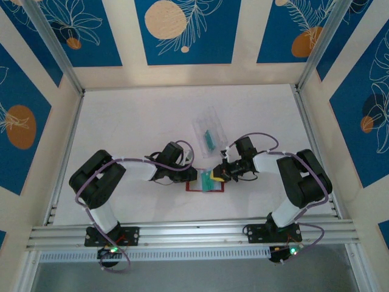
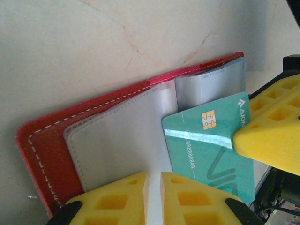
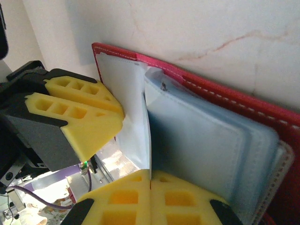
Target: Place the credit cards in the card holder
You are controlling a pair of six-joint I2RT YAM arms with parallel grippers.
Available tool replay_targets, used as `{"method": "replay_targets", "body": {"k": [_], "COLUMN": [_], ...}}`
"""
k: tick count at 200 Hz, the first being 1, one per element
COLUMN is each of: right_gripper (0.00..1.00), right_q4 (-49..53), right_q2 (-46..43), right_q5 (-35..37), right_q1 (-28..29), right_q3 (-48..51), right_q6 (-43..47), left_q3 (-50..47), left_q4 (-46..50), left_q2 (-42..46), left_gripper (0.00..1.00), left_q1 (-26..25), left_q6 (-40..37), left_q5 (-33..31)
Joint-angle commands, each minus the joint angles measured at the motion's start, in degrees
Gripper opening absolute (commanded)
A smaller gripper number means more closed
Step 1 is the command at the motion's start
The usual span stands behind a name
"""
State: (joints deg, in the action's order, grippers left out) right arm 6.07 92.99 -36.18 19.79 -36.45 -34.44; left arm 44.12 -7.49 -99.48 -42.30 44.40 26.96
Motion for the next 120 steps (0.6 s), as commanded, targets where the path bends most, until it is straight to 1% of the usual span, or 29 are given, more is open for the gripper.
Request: {"method": "replay_targets", "body": {"k": [1,44,120], "right_gripper": [0.00,0.00,0.00], "right_q4": [3.1,4.2,4.3], "right_q2": [1.3,0.7,1.1], "right_q5": [1.2,4.0,3.7], "right_q1": [-0.5,-0.9,-1.1], "right_q3": [-1.4,-1.0,-0.6], "right_q6": [1.8,0.3,0.0], "left_q3": [-1.9,-2.4,-2.3], "left_q4": [4.8,4.7,4.7], "left_q2": [-0.6,-0.5,-0.6], "left_gripper": [0.16,0.16,0.16], "left_q1": [-0.5,-0.4,-0.4], "left_q6": [-1.8,-1.8,-1.6], "left_q5": [-2.3,-2.4,-2.4]}}
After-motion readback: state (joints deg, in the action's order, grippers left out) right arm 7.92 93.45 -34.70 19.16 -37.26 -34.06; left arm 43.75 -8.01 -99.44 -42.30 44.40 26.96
